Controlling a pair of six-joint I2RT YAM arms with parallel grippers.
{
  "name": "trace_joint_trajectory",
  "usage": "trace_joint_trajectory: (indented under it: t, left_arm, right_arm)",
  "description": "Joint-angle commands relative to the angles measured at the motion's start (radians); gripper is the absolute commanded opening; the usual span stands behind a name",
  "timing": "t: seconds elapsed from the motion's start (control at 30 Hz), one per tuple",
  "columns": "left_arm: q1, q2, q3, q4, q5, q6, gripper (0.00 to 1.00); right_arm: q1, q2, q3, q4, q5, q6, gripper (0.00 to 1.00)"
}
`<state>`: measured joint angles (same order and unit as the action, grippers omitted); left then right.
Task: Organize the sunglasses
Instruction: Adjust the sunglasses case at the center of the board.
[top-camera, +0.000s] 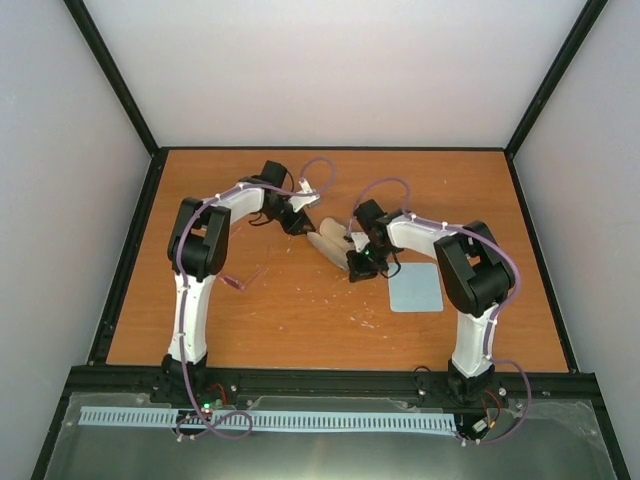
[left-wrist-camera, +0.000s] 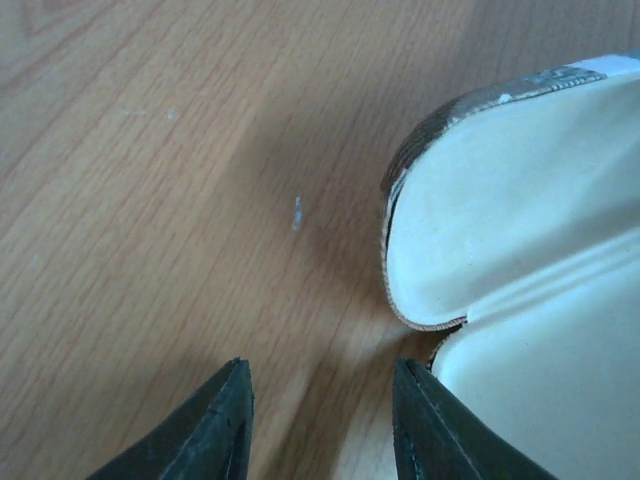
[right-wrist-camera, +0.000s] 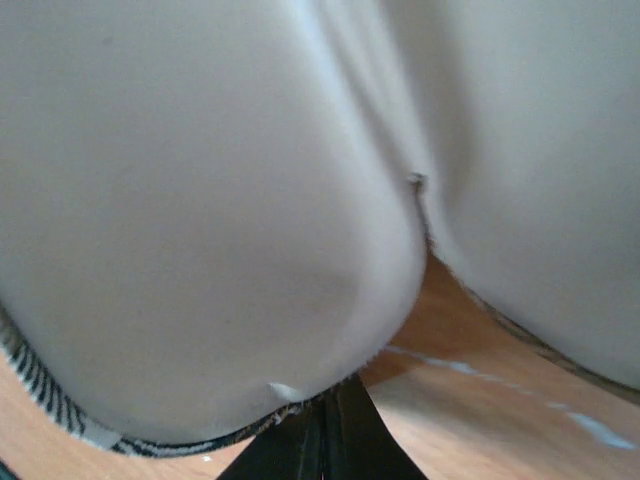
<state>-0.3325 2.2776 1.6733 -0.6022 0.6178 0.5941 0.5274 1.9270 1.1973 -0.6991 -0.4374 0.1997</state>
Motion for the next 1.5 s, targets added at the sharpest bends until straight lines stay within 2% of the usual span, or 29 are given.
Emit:
trace_joint_trajectory:
  t: [0.0, 0.43, 0.63, 0.8, 0.9, 0.97, 1.03, 1.1, 1.13, 1.2, 1.3, 1.37, 1.43, 1.47]
  left_arm:
    - [-0.011, -0.040, -0.040, -0.024, 0.041, -0.043, 0.41]
    - [-0.026, -0.062, -0.049, 0.006, 0.058, -0.098, 0.40]
    - [-0.026, -0.067, -0.040, 0.016, 0.026, -0.108, 0.41]
    - [-0.025, -0.098, -0.068, 0.041, -0.043, -0.096, 0.48]
    - [-0.016, -0.120, -0.071, 0.061, -0.056, -0.099, 0.58]
    - [-0.011, -0.136, -0.069, 0.080, -0.060, -0.107, 0.72]
    - [-0.008, -0.153, -0.061, 0.096, -0.060, -0.109, 0.79]
    - [-0.007, -0.170, -0.047, 0.113, -0.053, -0.116, 0.98]
    - [-0.007, -0.181, -0.039, 0.121, -0.048, -0.120, 0.99]
    - [-0.007, -0.207, -0.028, 0.144, -0.041, -0.134, 0.99]
    - [-0.007, -0.251, -0.005, 0.172, -0.015, -0.151, 0.99]
    - [-0.008, -0.266, 0.026, 0.165, 0.016, -0.164, 1.00]
    - [-0.020, -0.267, 0.061, 0.141, 0.047, -0.163, 0.94]
    - [-0.033, -0.265, 0.074, 0.129, 0.050, -0.155, 0.92]
  right_arm:
    - [-0.055, 0.066, 0.062, 0.021, 0.174, -0.013, 0.03]
    - [-0.129, 0.243, 0.334, -0.073, 0.241, -0.127, 0.03]
    - [-0.154, 0.279, 0.403, -0.107, 0.246, -0.142, 0.03]
    - [-0.167, 0.209, 0.347, -0.121, 0.274, -0.145, 0.07]
    - [-0.178, 0.150, 0.309, -0.126, 0.293, -0.141, 0.14]
    - [-0.192, 0.103, 0.285, -0.131, 0.303, -0.132, 0.20]
    - [-0.207, 0.049, 0.272, -0.137, 0.318, -0.119, 0.23]
    - [-0.228, -0.002, 0.260, -0.150, 0.331, -0.102, 0.26]
    - [-0.239, -0.030, 0.251, -0.158, 0.335, -0.088, 0.27]
    - [-0.267, -0.086, 0.220, -0.178, 0.339, -0.064, 0.39]
    - [-0.314, -0.190, 0.123, -0.185, 0.375, -0.034, 0.44]
    - [-0.356, -0.242, 0.051, -0.196, 0.401, -0.027, 0.40]
    - [-0.391, -0.282, -0.015, -0.203, 0.428, -0.027, 0.29]
    - [-0.406, -0.293, -0.043, -0.204, 0.436, -0.026, 0.26]
